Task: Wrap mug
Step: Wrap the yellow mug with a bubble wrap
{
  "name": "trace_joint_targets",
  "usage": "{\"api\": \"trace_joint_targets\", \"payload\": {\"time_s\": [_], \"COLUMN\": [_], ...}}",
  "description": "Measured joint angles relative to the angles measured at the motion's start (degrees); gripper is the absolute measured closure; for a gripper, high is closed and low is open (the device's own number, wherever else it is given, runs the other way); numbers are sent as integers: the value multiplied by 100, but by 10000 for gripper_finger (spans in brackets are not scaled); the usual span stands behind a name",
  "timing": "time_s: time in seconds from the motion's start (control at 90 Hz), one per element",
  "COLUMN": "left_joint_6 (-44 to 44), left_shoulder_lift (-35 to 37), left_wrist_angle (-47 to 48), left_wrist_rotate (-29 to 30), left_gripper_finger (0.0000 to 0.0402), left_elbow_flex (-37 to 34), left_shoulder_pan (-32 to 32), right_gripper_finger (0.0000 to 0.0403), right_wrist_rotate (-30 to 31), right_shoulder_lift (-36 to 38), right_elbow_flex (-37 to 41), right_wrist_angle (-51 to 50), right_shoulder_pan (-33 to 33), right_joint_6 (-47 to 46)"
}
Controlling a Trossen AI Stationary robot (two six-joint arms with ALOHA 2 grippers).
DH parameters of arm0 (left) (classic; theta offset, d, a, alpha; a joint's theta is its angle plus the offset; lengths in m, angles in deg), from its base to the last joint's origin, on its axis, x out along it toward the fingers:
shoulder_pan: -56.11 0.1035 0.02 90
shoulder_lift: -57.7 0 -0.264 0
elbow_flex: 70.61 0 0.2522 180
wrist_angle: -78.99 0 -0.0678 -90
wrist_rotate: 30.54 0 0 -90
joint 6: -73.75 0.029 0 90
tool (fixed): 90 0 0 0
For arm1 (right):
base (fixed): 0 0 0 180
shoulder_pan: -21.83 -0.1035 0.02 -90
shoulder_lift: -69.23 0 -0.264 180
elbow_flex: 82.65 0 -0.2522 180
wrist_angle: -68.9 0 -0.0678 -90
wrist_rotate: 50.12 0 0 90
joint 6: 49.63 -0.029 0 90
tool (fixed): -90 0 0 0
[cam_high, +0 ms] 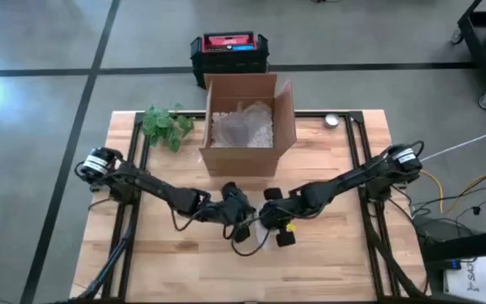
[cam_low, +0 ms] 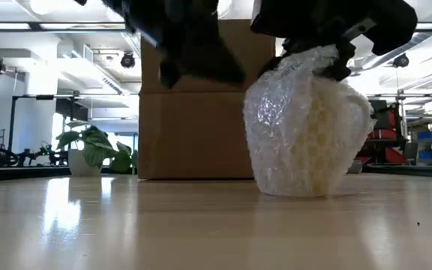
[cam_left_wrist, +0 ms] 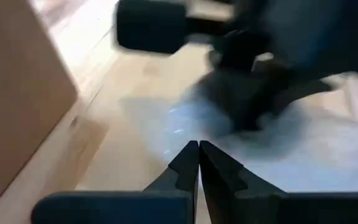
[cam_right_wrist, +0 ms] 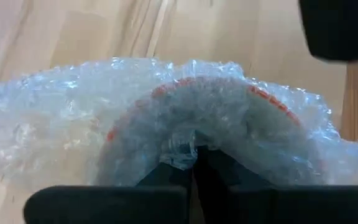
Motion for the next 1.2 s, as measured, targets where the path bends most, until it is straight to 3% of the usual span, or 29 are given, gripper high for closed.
{"api": "trace_joint_targets", "payload": {"time_s": [0.222, 0.422, 0.611, 0.922, 1.2], "left_joint_6": [330, 390, 386, 393, 395], "left_shoulder_lift": [-188, -672, -988, -1022, -1017], "left_wrist_angle": [-1083, -1371, -1412, -1406, -1409], "left_wrist_rotate": [-358, -391, -355, -438, -447], "left_gripper_finger": [402, 402, 402, 402, 402], "left_elbow_flex": [58, 54, 250, 285, 277], "left_shoulder_pan": [-25, 63, 75, 82, 80], "right_gripper_finger": [403, 403, 403, 403, 403], "right_wrist_rotate": [1, 21, -6, -2, -40], "right_shoulder_lift": [-2, -7, 73, 604, 102], "right_elbow_flex": [7, 9, -12, -890, -730], "right_wrist_angle": [35, 65, -130, -1570, -1378], "right_shoulder_pan": [0, 1, -4, -2, -167], "right_joint_6": [65, 99, 58, 54, -51]}}
